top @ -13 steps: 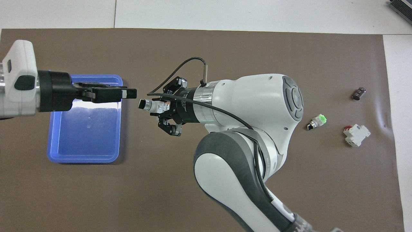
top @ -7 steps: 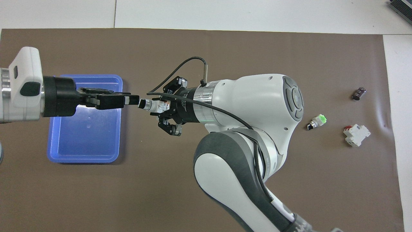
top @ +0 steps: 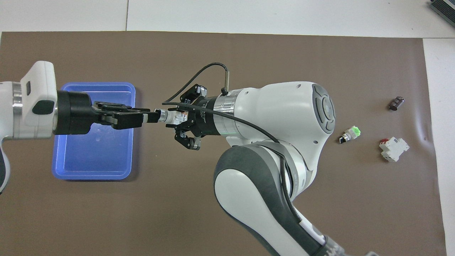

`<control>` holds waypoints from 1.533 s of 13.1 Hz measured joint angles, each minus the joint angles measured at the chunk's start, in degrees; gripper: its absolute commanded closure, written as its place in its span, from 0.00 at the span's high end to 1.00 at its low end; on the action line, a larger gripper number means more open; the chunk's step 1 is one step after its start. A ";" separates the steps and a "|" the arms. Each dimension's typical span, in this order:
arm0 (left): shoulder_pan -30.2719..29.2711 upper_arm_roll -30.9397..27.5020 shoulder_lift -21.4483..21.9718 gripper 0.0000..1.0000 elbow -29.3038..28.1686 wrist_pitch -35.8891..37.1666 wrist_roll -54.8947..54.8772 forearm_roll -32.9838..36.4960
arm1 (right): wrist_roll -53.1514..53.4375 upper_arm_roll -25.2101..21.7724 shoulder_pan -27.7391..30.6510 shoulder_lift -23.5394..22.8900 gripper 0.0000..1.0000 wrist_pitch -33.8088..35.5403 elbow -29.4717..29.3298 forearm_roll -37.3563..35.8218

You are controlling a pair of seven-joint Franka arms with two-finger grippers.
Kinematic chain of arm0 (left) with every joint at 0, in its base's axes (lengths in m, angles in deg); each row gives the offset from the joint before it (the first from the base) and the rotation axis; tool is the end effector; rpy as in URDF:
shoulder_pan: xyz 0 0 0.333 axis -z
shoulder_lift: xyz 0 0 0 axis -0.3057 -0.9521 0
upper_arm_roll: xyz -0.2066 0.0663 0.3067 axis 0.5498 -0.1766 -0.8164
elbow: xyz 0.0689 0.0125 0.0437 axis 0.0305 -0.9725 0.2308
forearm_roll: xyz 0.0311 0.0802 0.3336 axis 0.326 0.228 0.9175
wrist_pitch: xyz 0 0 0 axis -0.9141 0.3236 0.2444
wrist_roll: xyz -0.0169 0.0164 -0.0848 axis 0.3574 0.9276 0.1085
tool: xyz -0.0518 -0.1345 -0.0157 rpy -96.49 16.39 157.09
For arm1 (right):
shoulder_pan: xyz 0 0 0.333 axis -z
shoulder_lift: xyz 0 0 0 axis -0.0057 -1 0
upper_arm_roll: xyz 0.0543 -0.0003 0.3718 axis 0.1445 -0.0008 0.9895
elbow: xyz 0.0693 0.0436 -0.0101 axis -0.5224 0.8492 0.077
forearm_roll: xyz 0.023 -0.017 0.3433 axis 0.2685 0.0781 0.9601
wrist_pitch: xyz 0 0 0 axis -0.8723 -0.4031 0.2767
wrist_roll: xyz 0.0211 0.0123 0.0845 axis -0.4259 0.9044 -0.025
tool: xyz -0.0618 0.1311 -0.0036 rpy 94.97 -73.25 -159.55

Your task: Turn and place switch with both arms

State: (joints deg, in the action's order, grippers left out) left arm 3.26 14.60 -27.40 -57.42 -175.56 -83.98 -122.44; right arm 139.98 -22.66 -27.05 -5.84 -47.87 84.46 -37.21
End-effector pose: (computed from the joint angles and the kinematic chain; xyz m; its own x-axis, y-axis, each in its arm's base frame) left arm 0.4656 -0.1744 0.6341 0.9145 -0.2200 0.3395 -0.3995 -0.6233 0.6722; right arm 0.5241 0.4058 0.5826 -0.0658 -0.6651 -0.7438 -0.9926 0.1196 -0.0191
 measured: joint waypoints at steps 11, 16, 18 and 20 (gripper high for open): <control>0.40 0.96 0.10 0.29 -0.36 -1.43 -0.34 0.10 | 0.00 -0.03 0.04 0.01 0.00 0.00 0.06 -0.01; 0.41 1.00 0.11 0.17 -0.84 -2.29 -1.09 0.10 | 0.00 -0.09 0.05 0.00 0.00 0.00 0.17 -0.08; 0.42 1.10 0.11 0.09 -0.93 -2.66 -1.16 0.10 | 0.00 -0.18 0.09 0.00 0.00 -0.01 0.20 -0.10; 0.43 1.16 0.12 0.00 -1.13 -3.12 -1.27 0.14 | 0.00 -0.24 0.10 0.00 0.00 -0.03 0.24 -0.13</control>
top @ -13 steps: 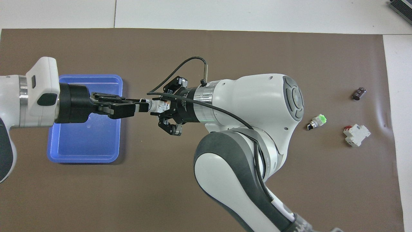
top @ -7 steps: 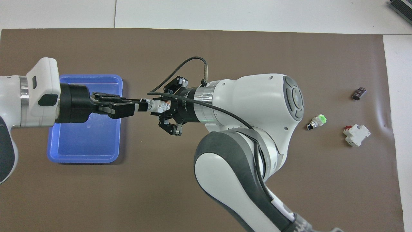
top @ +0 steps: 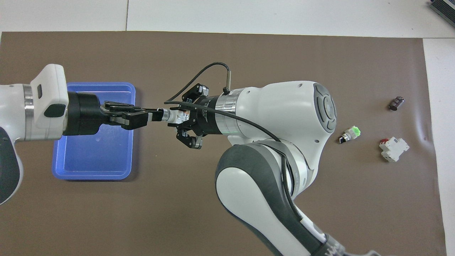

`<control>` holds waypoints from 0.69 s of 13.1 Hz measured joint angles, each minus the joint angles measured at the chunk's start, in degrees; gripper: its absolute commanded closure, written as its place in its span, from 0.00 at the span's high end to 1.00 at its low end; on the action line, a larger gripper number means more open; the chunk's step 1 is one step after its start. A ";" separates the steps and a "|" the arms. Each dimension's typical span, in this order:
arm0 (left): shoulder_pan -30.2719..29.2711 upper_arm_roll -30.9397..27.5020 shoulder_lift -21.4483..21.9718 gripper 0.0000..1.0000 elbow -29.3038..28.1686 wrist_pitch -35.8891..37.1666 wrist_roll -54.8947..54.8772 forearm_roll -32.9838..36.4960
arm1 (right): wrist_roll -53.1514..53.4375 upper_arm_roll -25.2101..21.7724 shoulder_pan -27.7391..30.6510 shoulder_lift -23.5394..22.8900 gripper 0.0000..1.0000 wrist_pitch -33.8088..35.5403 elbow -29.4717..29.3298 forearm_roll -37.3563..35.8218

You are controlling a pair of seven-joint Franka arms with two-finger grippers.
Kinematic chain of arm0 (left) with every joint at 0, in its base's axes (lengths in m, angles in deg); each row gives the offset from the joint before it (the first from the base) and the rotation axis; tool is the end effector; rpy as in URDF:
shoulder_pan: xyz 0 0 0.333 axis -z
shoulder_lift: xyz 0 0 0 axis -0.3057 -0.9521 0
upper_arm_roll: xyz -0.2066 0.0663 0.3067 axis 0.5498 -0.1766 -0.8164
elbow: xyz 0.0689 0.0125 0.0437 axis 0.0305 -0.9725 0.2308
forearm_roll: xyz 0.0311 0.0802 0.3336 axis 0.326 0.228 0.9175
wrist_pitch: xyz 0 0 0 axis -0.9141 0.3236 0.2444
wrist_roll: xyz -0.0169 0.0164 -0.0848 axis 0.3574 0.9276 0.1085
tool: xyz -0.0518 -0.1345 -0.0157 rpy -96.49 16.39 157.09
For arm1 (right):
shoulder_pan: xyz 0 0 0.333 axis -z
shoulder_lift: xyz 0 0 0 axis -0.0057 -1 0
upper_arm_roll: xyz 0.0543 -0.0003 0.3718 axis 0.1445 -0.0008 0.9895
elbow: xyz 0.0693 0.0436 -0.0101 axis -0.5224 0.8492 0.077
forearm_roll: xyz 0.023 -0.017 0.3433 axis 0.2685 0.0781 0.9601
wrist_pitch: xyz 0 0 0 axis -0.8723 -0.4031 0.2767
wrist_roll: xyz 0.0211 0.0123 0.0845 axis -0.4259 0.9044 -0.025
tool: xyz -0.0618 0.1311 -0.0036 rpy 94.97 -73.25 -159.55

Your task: Turn and place switch with both arms

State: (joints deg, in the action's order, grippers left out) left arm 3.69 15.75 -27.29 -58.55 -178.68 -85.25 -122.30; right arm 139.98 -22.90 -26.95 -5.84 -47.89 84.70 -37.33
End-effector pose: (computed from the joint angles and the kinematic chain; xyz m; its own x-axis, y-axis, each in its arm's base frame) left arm 0.4657 -0.1833 0.6292 0.9010 -0.2259 0.3703 -0.4251 -0.6298 0.6501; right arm 0.5261 0.4028 0.5804 -0.0705 -0.6684 -0.7405 -0.9920 0.1247 -0.0182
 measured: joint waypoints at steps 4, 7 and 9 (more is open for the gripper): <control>0.08 0.05 0.00 0.00 -0.14 -0.22 -0.03 0.01 | 0.00 -0.03 0.00 0.00 0.00 0.00 0.11 -0.03; 0.09 0.05 0.00 0.00 -0.23 -0.26 0.78 0.01 | 0.00 -0.03 0.00 0.00 0.00 0.00 0.18 -0.05; 0.14 0.06 0.00 0.00 -0.29 -0.32 4.81 0.02 | 0.00 -0.03 0.00 0.00 0.00 0.00 0.24 -0.05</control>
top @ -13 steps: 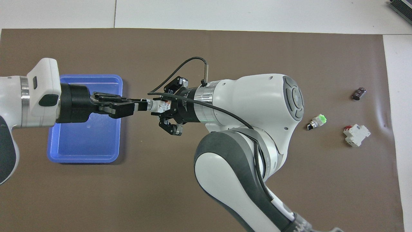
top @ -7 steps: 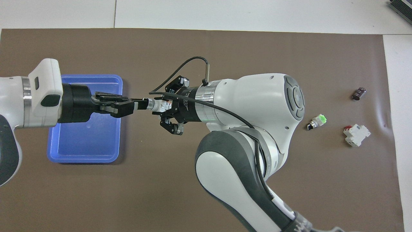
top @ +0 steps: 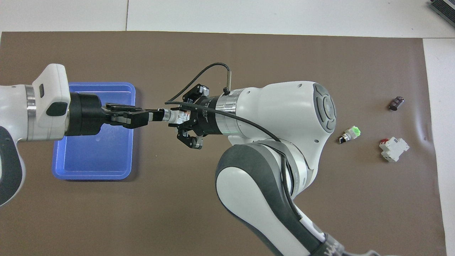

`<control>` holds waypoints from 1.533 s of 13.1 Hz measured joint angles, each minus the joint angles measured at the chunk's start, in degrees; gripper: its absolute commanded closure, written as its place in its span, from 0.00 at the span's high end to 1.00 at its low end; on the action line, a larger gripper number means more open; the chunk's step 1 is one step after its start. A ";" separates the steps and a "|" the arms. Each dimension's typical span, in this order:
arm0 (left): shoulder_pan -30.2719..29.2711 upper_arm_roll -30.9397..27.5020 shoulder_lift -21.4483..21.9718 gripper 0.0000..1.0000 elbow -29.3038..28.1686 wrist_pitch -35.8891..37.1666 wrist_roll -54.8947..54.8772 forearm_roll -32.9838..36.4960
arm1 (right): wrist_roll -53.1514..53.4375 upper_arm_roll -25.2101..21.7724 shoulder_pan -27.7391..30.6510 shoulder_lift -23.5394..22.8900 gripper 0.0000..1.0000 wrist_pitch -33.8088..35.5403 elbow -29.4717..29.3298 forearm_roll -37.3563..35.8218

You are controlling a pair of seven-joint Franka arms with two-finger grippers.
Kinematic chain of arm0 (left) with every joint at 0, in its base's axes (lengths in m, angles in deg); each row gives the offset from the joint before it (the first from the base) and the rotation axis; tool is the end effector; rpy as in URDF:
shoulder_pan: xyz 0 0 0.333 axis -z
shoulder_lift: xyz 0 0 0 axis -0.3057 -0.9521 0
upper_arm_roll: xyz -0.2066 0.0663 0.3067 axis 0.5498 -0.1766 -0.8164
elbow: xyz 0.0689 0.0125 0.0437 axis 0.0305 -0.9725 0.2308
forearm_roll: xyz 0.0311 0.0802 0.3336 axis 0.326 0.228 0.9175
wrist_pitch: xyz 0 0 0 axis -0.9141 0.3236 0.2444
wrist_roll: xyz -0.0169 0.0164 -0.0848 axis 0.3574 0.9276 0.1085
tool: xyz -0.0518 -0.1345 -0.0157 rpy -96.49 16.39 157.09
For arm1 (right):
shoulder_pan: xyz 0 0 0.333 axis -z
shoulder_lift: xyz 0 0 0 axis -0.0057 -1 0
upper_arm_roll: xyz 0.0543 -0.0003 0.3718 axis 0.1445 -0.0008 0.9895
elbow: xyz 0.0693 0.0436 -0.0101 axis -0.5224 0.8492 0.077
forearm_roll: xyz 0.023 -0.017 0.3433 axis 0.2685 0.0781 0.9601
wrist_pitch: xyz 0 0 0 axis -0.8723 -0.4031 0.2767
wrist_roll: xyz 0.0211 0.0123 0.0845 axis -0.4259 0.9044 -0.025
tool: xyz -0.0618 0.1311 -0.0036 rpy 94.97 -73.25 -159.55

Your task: Turn and place switch with both arms

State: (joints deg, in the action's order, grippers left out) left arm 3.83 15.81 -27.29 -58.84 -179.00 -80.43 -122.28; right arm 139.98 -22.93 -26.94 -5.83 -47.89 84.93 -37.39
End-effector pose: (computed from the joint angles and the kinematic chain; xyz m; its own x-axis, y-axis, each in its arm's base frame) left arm 0.4653 -0.1844 0.6272 0.9340 -0.1722 0.3131 -0.3468 -0.6479 0.6782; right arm 0.5259 0.4022 0.5785 -0.0724 -0.6707 -0.7382 -0.9920 0.1249 -0.0161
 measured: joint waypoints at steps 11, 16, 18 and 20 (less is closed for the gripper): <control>0.39 -0.01 0.00 0.00 -0.08 -0.37 34.01 0.33 | 0.00 -0.05 0.03 0.07 0.00 0.00 0.24 -0.19; 0.65 0.02 -0.01 0.00 -0.07 -0.90 55.22 0.49 | 0.00 -0.11 0.07 0.12 0.00 0.00 0.26 -0.43; 0.73 0.04 -0.01 0.00 -0.08 -1.13 62.66 0.54 | 0.00 -0.13 0.08 0.13 0.00 0.00 0.25 -0.61; 0.93 0.11 -0.01 0.00 -0.09 -1.79 70.11 0.57 | 0.00 -0.19 0.17 0.16 0.00 -0.03 0.22 -0.64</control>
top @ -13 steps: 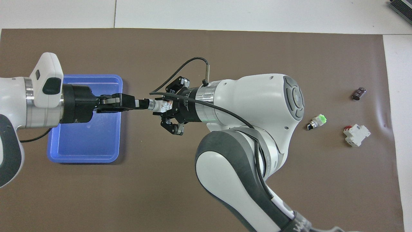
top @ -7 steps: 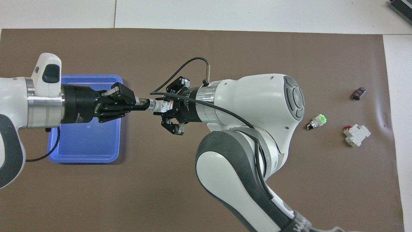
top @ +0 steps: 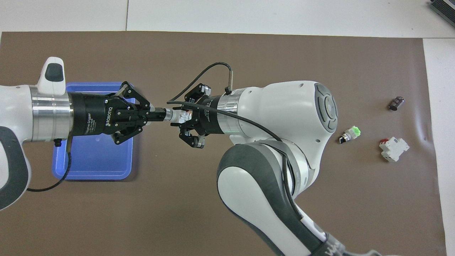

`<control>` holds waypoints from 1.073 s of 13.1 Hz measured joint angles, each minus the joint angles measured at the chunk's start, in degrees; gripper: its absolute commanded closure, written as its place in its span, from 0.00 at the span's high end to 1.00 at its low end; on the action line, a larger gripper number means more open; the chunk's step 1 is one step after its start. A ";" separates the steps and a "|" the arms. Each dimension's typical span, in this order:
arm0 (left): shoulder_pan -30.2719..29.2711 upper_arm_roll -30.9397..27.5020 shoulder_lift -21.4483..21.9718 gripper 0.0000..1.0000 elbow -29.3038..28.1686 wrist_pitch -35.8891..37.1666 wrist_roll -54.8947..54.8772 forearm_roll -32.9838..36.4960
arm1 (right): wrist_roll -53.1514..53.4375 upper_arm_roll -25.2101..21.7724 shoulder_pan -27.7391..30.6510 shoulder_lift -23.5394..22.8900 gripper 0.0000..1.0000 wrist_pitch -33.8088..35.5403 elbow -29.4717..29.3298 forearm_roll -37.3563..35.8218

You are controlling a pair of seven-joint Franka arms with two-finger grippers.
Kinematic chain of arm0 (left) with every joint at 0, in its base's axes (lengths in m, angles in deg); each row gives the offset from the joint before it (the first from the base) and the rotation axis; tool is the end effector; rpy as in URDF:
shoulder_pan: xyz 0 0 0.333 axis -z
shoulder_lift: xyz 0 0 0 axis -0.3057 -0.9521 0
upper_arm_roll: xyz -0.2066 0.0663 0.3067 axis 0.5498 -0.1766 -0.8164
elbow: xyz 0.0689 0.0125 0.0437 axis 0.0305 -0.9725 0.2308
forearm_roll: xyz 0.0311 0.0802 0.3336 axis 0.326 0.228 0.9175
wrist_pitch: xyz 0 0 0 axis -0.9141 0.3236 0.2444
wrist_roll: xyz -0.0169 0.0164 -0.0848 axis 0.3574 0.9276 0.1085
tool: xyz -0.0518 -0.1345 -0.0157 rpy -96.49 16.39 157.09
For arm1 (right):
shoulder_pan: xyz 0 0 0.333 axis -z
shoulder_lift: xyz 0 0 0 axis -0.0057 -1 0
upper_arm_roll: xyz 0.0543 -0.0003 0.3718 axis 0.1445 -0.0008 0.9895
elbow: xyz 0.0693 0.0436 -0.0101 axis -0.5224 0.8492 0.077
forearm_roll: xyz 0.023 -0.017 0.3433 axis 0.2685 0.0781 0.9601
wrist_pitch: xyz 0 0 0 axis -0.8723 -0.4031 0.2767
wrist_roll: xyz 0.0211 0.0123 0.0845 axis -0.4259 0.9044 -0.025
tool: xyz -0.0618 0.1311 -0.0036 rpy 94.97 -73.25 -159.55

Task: Turn and place switch with both arms
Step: 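Hold the switch with the left gripper while the right gripper opens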

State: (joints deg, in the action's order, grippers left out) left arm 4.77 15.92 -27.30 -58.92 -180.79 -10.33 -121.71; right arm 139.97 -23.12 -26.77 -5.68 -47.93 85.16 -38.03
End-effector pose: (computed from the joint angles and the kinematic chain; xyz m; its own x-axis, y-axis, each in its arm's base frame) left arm 0.4660 -0.1901 0.6279 0.6541 0.5575 -0.5112 0.7494 -0.3860 0.5379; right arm 0.5276 0.3983 0.5778 -0.0698 -0.6781 -0.7316 -0.9915 0.1277 -0.0237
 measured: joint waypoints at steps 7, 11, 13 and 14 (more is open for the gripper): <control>0.69 0.30 0.01 0.00 -0.05 -3.18 16.20 0.03 | 0.00 -0.05 0.38 0.01 0.00 -1.17 -0.14 -0.03; 0.77 0.30 0.00 0.00 -0.07 -3.36 16.29 0.03 | 0.00 -0.05 0.42 0.01 0.19 -1.17 -0.14 -0.04; 0.78 0.30 0.01 0.00 -0.07 -3.44 16.29 0.04 | 0.00 -0.05 0.42 0.01 1.00 -1.17 -0.14 -0.05; 0.87 0.32 0.00 0.00 -0.10 -3.51 16.29 0.05 | 0.00 -0.02 0.40 0.00 1.00 -1.19 -0.18 -0.11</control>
State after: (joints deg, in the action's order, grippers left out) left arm 5.64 16.24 -27.29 -59.03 -184.31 5.96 -121.66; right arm 139.97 -23.15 -26.37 -5.67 -49.12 84.98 -38.14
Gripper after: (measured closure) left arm 0.899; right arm 0.608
